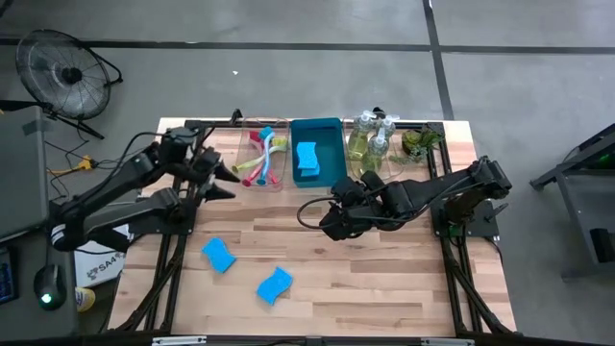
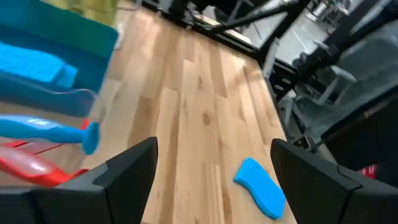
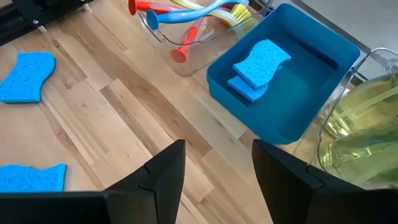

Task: Pick & Place Kitchen Sink Supplies
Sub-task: Put the blue sponge into the blue bin

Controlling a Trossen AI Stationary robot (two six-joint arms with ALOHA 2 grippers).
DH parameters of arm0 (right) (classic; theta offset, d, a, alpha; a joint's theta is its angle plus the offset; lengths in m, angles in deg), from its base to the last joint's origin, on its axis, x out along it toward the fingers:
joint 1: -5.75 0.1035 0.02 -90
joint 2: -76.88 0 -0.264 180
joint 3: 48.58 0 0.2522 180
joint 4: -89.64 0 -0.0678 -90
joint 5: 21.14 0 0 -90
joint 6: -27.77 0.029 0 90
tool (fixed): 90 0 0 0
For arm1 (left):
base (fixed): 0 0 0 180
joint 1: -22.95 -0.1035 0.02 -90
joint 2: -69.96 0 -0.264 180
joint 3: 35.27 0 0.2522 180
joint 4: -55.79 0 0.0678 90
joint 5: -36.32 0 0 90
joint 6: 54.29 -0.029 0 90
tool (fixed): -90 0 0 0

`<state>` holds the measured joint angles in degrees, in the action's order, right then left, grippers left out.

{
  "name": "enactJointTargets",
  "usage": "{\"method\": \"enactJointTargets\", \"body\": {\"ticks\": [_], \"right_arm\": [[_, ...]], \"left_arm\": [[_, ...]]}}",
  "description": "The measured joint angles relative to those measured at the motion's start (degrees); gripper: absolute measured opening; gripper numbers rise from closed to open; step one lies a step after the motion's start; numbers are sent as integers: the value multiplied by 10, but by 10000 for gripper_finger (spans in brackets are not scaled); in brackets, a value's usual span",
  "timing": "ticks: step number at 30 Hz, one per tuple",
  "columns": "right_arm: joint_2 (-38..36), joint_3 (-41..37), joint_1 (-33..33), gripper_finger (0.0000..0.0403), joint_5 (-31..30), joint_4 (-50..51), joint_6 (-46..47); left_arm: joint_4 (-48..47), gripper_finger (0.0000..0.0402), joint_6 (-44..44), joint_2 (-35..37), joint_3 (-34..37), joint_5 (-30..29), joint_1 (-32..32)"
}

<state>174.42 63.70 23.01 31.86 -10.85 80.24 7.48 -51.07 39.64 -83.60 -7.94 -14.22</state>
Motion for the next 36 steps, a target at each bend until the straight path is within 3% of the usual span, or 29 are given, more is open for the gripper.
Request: {"method": "enactJointTargets", "body": {"ticks": [5, 12, 21, 28, 36], "right_arm": [[0, 0, 0, 181, -17, 0, 0], [0, 0, 0, 181, -31, 0, 0], [0, 0, 0, 181, -34, 0, -39], [0, 0, 0, 181, -11, 3, -90], [0, 0, 2, 181, 37, 35, -106]], "left_arm": [[-15, 308, -4, 35, 0, -42, 78], [-49, 308, -21, 31, 0, -120, 214], [-148, 308, -30, 23, 0, -161, 394], [-175, 308, 48, 9, 0, -213, 510], [-145, 308, 131, -68, 0, -234, 606]]}}
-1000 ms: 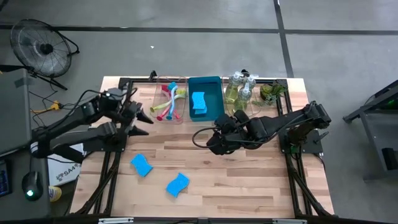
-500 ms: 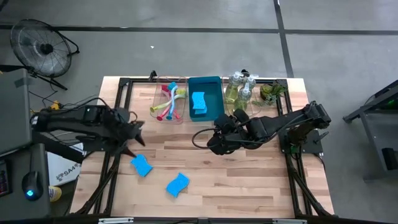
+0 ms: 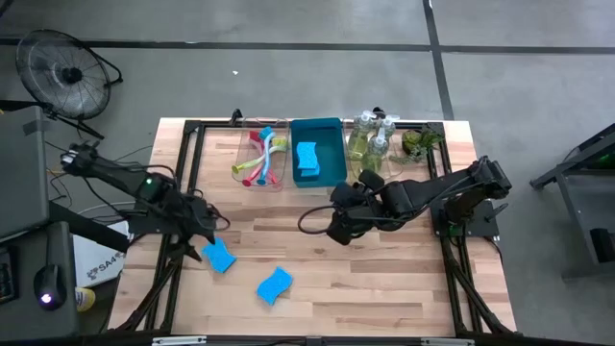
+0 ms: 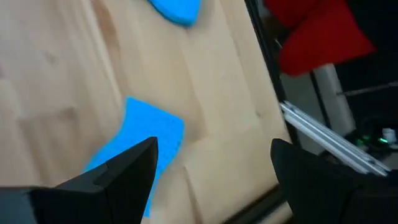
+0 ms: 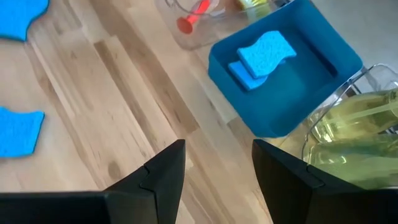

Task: Pick & Place Kitchen Sink Supplies
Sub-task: Put the blue sponge into the blue bin

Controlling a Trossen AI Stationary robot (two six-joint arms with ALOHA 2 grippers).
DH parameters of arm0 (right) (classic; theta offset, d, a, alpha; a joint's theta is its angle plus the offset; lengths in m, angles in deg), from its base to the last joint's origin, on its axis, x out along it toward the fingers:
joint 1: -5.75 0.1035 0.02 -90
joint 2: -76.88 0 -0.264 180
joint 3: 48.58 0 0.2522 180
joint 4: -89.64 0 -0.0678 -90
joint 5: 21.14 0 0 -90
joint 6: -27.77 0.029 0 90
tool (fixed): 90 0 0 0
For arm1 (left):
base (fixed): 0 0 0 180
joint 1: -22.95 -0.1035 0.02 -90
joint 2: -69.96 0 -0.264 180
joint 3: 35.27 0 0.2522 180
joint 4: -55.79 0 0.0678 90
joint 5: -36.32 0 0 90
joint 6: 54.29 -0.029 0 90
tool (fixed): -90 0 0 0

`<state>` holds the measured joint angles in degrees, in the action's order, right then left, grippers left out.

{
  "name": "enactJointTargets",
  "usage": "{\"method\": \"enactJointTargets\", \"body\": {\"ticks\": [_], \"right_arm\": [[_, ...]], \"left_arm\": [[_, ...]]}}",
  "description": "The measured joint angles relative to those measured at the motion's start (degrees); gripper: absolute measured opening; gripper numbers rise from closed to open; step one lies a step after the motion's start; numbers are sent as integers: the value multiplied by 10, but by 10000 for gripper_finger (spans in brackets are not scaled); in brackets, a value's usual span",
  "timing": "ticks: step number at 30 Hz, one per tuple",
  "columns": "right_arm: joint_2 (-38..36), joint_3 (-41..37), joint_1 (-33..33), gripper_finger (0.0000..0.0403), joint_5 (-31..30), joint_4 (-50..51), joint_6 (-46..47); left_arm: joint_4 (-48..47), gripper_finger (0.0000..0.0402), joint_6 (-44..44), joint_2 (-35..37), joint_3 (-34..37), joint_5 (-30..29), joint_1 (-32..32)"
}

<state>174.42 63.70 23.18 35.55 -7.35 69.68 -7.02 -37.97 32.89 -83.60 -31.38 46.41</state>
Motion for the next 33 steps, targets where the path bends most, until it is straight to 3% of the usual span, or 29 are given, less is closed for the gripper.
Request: {"method": "enactJointTargets", "body": {"ticks": [5, 13, 23, 33], "right_arm": [[0, 0, 12, 181, 1, 12, -25], [0, 0, 22, 181, -7, 20, -49], [0, 0, 23, 181, -4, 36, -49], [0, 0, 23, 181, -3, 34, -46]], "left_arm": [[26, 308, 67, -49, 0, 25, 48], [75, 308, 138, -99, 0, 7, 101], [127, 308, 150, -144, 0, 5, 138], [124, 308, -7, -188, 0, -9, 141]]}}
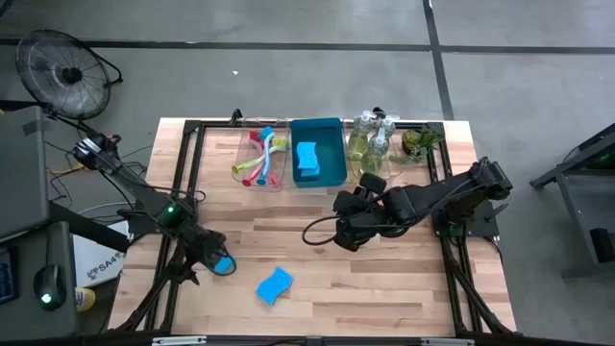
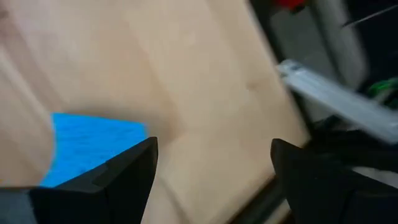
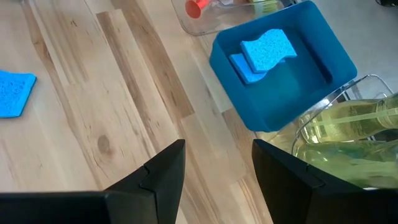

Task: Pick & Place Kitchen Sink Supplies
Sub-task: Put the blue sponge into the blue bin

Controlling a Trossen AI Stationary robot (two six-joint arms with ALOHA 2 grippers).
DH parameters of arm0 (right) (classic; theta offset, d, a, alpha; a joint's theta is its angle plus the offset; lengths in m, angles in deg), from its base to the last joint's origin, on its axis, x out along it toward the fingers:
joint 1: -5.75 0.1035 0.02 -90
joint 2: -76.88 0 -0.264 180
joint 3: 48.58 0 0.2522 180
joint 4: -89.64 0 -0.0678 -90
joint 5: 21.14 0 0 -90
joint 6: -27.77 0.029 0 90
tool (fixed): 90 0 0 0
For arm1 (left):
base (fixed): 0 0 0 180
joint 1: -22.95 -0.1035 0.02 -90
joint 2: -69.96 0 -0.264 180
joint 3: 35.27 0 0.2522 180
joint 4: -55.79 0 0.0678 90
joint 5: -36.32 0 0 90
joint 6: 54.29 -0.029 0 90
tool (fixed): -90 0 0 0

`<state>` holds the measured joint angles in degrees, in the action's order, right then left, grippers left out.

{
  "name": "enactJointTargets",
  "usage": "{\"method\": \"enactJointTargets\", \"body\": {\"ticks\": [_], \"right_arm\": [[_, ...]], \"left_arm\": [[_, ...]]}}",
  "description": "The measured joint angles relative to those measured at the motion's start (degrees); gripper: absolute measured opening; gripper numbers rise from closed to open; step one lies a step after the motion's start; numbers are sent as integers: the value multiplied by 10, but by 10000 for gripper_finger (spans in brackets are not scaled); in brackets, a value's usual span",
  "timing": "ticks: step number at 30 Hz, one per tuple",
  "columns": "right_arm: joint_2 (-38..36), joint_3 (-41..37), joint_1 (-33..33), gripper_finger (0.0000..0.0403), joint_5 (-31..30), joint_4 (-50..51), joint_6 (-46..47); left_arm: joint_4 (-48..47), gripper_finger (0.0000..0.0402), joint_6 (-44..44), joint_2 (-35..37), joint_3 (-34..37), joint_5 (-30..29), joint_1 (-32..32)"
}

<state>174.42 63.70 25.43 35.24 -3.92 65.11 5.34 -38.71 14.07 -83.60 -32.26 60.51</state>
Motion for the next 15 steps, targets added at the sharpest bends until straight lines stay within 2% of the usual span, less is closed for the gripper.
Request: {"method": "enactJointTargets", "body": {"ticks": [4, 7, 15], "right_arm": [[0, 0, 0, 181, 0, -1, 5], [0, 0, 0, 181, 0, -3, 14], [0, 0, 0, 181, 0, -7, 19]], "left_arm": [[-22, 308, -53, -33, 0, -61, 0], [-45, 308, -74, -56, 0, -85, 0], [-53, 308, -123, -93, 0, -91, 0]]}}
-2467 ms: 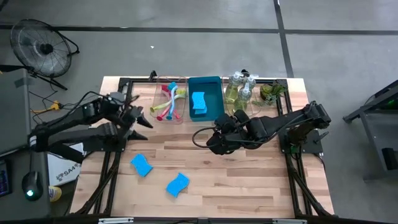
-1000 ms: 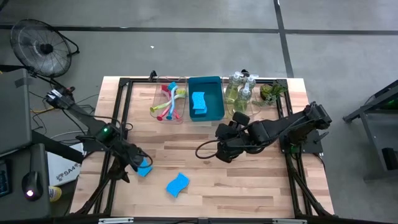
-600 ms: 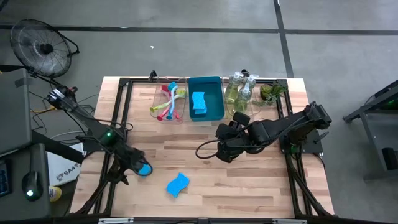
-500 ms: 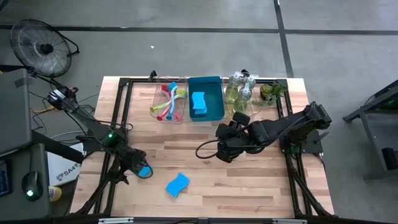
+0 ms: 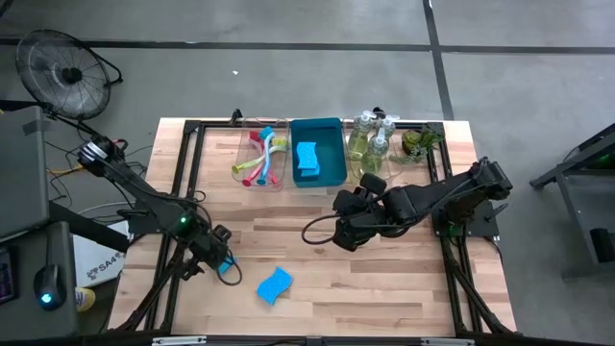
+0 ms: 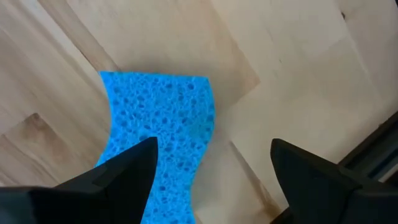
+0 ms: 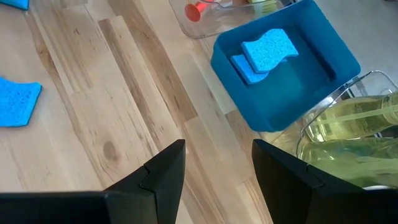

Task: Pick & Place Kitchen Sink Supplies
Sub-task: Put the blue sponge into the blue bin

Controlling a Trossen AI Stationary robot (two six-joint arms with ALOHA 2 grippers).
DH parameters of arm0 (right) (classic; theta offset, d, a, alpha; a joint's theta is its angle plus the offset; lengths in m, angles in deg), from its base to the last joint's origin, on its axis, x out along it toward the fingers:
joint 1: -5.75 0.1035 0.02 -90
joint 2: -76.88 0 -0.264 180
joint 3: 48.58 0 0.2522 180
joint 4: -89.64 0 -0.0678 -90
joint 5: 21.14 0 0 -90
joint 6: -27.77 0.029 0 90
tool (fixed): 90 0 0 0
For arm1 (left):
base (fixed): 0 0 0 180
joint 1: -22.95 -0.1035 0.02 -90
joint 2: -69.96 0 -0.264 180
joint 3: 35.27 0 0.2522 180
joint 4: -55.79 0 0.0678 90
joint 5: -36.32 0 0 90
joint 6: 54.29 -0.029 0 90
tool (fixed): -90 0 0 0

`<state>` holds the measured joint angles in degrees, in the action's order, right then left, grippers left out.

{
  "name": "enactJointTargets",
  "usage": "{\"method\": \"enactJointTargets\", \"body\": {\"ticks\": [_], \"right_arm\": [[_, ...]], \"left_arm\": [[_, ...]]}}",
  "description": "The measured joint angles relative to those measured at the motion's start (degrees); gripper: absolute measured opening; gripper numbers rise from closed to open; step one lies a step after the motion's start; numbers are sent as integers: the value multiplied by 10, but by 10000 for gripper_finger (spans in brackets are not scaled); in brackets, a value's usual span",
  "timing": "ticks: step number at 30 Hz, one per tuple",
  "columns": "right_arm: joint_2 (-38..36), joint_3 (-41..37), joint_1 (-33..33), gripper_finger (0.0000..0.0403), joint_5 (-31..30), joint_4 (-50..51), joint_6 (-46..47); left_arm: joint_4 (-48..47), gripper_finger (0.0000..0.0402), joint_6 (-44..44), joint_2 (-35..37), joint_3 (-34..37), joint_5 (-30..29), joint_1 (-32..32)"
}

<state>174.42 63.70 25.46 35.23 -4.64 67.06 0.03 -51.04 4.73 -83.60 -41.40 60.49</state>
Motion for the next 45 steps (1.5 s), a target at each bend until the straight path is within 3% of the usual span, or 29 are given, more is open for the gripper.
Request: {"method": "enactJointTargets", "body": {"ticks": [13, 22, 32, 38, 45], "right_arm": [[0, 0, 0, 181, -4, -3, 13], [0, 0, 0, 181, -4, -3, 27], [0, 0, 0, 181, -11, -3, 33], [0, 0, 0, 181, -11, -4, 41], [0, 0, 0, 181, -11, -4, 42]], "left_arm": [[4, 308, -90, -2, 0, -30, 0], [-2, 309, -100, -2, 0, -58, 0], [-1, 393, -137, -16, 0, -65, 0], [0, 390, -177, -50, 0, -112, 0], [0, 388, -180, -78, 0, -115, 0]]}}
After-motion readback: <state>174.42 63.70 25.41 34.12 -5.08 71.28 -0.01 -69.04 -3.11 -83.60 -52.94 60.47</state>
